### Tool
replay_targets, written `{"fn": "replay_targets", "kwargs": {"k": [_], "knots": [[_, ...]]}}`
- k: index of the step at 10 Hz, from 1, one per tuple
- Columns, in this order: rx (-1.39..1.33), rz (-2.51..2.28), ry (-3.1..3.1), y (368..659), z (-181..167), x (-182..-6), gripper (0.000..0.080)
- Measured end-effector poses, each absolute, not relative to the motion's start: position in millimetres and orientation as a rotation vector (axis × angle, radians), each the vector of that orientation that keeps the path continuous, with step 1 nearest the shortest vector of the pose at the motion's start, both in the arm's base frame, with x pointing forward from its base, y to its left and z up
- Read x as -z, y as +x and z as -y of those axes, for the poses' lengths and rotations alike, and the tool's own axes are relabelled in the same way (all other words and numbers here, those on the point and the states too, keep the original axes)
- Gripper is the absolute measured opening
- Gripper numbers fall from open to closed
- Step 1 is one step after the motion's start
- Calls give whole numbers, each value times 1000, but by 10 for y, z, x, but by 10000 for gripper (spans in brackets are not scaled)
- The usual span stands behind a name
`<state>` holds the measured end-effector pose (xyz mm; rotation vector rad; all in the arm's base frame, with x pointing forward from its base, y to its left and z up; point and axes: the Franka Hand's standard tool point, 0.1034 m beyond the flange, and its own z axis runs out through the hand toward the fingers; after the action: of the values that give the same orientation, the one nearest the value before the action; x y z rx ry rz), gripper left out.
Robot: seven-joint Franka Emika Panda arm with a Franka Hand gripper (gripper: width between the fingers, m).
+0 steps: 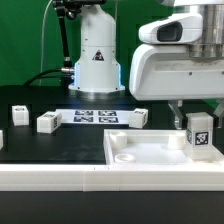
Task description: Assemble one leg
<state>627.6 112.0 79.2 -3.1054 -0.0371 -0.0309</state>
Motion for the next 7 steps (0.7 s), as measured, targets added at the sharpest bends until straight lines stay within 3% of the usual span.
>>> {"fn": "replay_targets", "kwargs": {"k": [3,7], "knots": [[29,-38,-3102,6275,-1125,-791,291],[-4,-644,-2987,6273,-1125,-789,291]]}}
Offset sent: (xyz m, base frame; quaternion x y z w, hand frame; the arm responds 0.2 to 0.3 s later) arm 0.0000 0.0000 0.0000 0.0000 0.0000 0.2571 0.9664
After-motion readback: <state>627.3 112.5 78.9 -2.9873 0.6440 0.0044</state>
